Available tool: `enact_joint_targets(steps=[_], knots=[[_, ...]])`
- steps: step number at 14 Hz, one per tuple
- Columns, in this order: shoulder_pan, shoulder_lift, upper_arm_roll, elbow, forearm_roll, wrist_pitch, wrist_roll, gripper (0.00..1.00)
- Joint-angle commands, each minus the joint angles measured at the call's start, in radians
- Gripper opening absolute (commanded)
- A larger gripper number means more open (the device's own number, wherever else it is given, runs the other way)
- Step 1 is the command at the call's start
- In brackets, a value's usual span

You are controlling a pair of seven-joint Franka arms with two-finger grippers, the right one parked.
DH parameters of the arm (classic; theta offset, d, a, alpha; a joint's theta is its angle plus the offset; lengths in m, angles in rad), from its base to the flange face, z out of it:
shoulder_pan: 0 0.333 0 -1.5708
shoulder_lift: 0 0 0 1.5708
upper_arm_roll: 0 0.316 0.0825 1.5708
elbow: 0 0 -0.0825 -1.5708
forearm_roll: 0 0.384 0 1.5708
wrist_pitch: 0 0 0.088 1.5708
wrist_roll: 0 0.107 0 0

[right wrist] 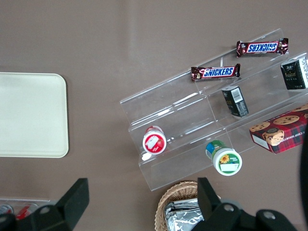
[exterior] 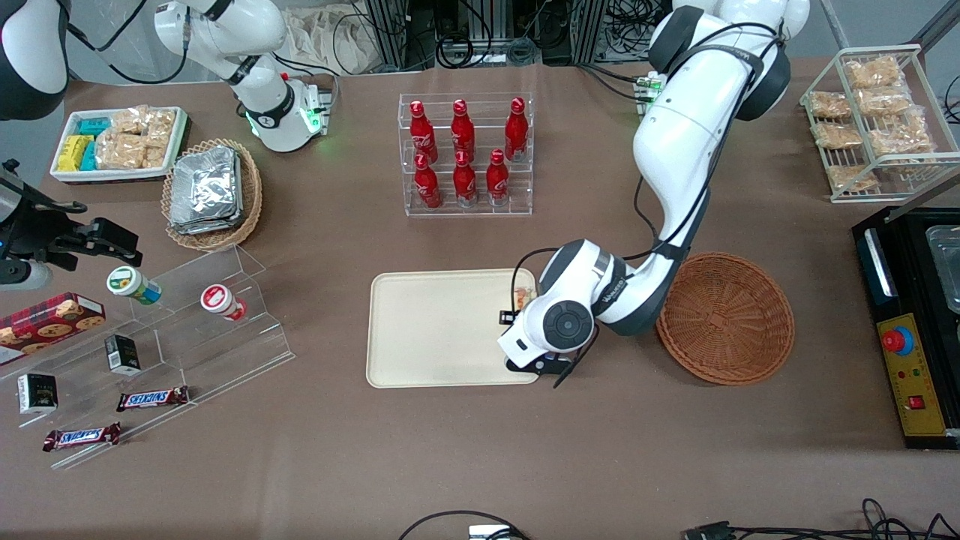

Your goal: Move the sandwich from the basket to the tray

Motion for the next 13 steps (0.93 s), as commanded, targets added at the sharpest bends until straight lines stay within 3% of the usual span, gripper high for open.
enact_joint_targets(steps=[1, 5, 13], knots=[[0.078, -0.139, 0.003, -0.016, 0.004, -0.131, 0.000, 1.00], [0.230, -0.339, 0.005, -0.018, 0.011, -0.393, 0.044, 1.00], [0.538, -0.610, 0.006, -0.038, 0.053, -0.699, 0.437, 1.00]])
